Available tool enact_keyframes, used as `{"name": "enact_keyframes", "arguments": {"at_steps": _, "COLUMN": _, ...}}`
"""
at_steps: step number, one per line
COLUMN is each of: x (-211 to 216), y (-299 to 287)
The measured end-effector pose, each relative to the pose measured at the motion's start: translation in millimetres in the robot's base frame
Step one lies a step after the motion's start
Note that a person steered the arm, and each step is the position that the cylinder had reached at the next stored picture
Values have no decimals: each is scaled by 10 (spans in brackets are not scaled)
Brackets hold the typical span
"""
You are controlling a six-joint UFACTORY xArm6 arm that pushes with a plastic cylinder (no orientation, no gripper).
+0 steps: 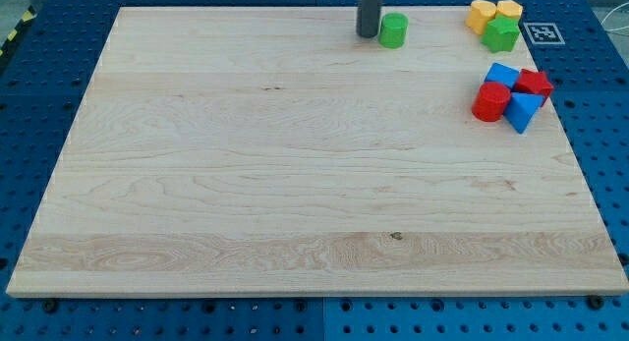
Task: Push the green circle to the green star
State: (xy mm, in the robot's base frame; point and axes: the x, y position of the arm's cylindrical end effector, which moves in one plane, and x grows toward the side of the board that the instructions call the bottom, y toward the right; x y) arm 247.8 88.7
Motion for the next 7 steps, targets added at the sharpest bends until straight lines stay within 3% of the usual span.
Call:
{"name": "enact_keyframes", "arguments": {"at_steps": 2, "x": 0, "y": 614}}
{"name": "enact_keyframes", "arguments": {"at_steps": 4, "x": 376, "y": 437}}
{"name": "enact_keyframes", "arguments": {"at_steps": 7, "x": 362, "y": 890}}
